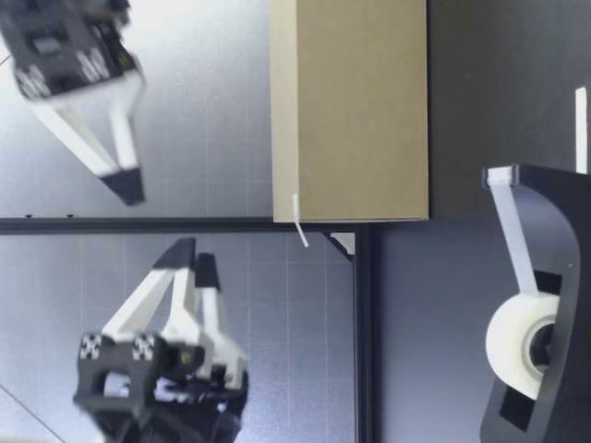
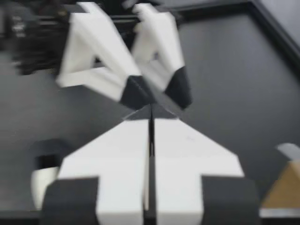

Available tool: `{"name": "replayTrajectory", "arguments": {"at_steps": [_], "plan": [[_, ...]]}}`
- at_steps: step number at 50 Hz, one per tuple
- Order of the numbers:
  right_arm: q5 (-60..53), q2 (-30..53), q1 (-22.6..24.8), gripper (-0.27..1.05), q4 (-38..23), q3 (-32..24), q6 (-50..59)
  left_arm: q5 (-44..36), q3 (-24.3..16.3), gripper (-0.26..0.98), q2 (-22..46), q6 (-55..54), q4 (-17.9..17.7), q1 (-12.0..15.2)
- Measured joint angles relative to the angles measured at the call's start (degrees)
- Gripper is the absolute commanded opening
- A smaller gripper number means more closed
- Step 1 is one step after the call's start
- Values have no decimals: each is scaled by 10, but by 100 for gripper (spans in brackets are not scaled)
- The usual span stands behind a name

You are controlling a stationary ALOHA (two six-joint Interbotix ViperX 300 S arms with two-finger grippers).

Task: Cut a small piece of tape from the tape dispenser then place it on the cardboard box's edge.

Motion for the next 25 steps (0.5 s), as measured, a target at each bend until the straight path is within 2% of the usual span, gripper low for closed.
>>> {"name": "replayTrajectory", "arguments": {"at_steps": [14, 19, 25], "plan": [[-42, -49, 90, -12, 5, 64, 7, 0, 4, 35, -10, 100, 49, -63], [-48, -50, 102, -12, 6, 73, 23, 0, 4, 35, -11, 101, 74, -82], [-55, -51, 104, -12, 6, 79, 35, -1, 4, 35, -15, 102, 84, -86]]}}
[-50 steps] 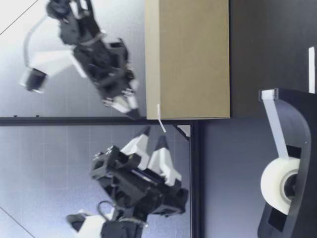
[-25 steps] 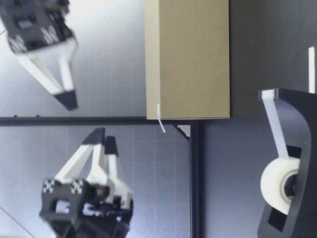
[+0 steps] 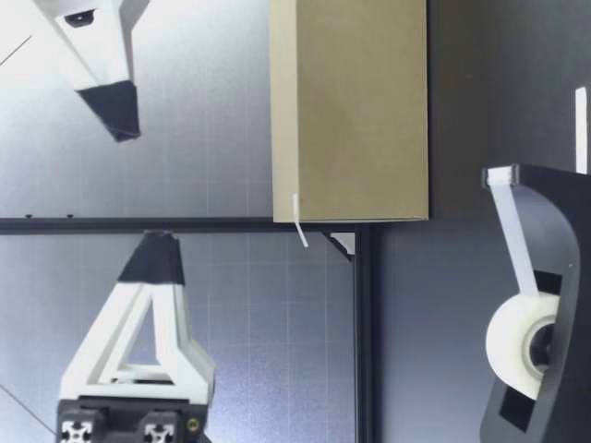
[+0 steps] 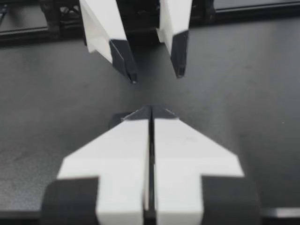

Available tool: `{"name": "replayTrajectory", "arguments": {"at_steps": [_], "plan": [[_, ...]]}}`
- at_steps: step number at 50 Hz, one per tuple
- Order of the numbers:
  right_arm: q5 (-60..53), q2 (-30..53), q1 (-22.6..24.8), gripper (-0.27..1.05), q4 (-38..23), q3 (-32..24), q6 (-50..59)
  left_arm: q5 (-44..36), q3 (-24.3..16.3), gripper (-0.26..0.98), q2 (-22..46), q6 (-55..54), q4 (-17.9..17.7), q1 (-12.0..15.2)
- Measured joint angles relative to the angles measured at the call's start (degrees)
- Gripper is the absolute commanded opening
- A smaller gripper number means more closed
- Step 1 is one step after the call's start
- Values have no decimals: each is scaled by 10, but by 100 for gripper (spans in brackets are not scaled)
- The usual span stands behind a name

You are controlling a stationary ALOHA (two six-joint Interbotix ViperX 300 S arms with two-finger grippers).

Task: Cut a small piece of tape from the tape dispenser then place it on the cardboard box's edge.

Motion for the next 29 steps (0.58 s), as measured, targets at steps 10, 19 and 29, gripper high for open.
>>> {"name": "replayTrajectory", "arguments": {"at_steps": [10, 19, 29], "plan": [[-11, 0, 1, -12, 0, 5, 0, 1, 0, 35, -1, 0, 2, 0], [-16, 0, 1, -12, 0, 6, 0, 1, 1, 35, -1, 1, 2, 0], [-16, 0, 1, -12, 0, 7, 0, 1, 0, 35, 0, 2, 2, 0]]}}
